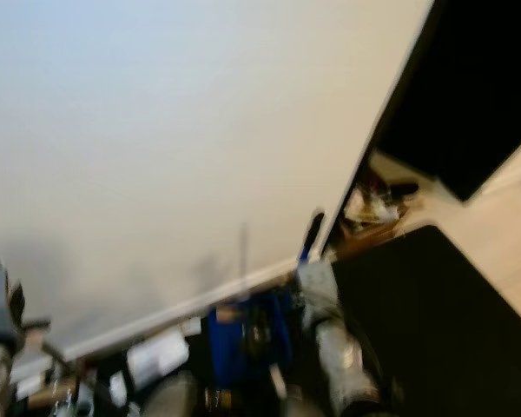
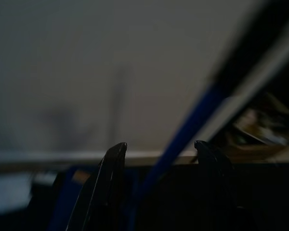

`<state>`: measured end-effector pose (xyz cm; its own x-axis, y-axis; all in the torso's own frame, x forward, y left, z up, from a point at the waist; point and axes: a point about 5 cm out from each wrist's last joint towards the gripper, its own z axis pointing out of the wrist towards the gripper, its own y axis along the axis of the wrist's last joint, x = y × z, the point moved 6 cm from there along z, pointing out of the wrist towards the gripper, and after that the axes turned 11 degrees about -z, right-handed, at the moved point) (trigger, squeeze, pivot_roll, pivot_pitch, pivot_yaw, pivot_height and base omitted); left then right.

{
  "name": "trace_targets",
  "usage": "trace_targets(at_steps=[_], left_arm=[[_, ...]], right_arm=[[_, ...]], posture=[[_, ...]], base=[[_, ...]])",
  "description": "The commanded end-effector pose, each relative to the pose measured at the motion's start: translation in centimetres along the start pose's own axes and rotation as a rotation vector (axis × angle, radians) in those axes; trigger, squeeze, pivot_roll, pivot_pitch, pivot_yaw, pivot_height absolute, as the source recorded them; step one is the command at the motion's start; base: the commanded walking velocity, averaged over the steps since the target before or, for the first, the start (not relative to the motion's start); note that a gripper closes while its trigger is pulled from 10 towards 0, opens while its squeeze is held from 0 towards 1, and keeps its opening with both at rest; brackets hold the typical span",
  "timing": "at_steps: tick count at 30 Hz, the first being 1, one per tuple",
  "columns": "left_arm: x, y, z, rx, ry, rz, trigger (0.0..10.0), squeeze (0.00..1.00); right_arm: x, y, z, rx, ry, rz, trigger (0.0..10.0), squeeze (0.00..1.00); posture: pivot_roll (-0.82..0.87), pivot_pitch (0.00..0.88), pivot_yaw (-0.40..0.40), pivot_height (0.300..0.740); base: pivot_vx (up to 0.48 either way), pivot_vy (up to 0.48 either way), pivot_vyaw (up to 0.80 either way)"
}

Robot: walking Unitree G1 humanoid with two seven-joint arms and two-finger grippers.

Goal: Sweep floor

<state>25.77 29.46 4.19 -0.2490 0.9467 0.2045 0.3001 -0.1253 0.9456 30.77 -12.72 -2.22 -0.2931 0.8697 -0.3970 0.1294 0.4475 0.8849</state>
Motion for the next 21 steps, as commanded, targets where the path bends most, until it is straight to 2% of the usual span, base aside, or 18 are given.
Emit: trace_targets(at_steps=[1, 5, 11, 13, 21], left_arm=[[0.3, -2.7, -0.7, 0.1, -0.021, 0.218, 10.0, 0.0], [1.2, -3.8, -1.2, 0.154, 0.006, 0.217, 10.0, 0.0], [0.4, -4.5, -1.1, 0.178, -0.039, 0.19, 10.0, 0.0], [-0.8, -5.2, -0.9, 0.172, -0.071, 0.192, 10.0, 0.0], [-4.4, -7.9, -0.7, 0.176, -0.151, 0.3, 10.0, 0.0]], right_arm=[[0.9, -0.3, -0.3, 0.001, 0.03, -0.015, 10.0, 0.0], [1.3, -0.2, -0.3, 0.0, 0.037, 0.0, 10.0, 0.0], [1.7, -0.9, -0.5, 0.03, 0.038, -0.013, 10.0, 0.0], [1.5, -1.2, -0.6, 0.048, 0.019, 0.003, 10.0, 0.0], [1.6, -0.9, -0.4, 0.041, 0.019, 0.014, 10.0, 0.0]], posture=[[0.21, 0.107, -0.014, 0.74], [0.21, 0.106, -0.013, 0.74], [0.22, 0.107, -0.009, 0.74], [0.21, 0.105, -0.008, 0.74], [0.19, 0.102, -0.015, 0.74]], base=[[0.0, 0.0, 0.0], [0.0, 0.0, 0.0], [0.0, 0.0, 0.0], [0.0, 0.0, 0.0], [0.0, 0.0, 0.0]])
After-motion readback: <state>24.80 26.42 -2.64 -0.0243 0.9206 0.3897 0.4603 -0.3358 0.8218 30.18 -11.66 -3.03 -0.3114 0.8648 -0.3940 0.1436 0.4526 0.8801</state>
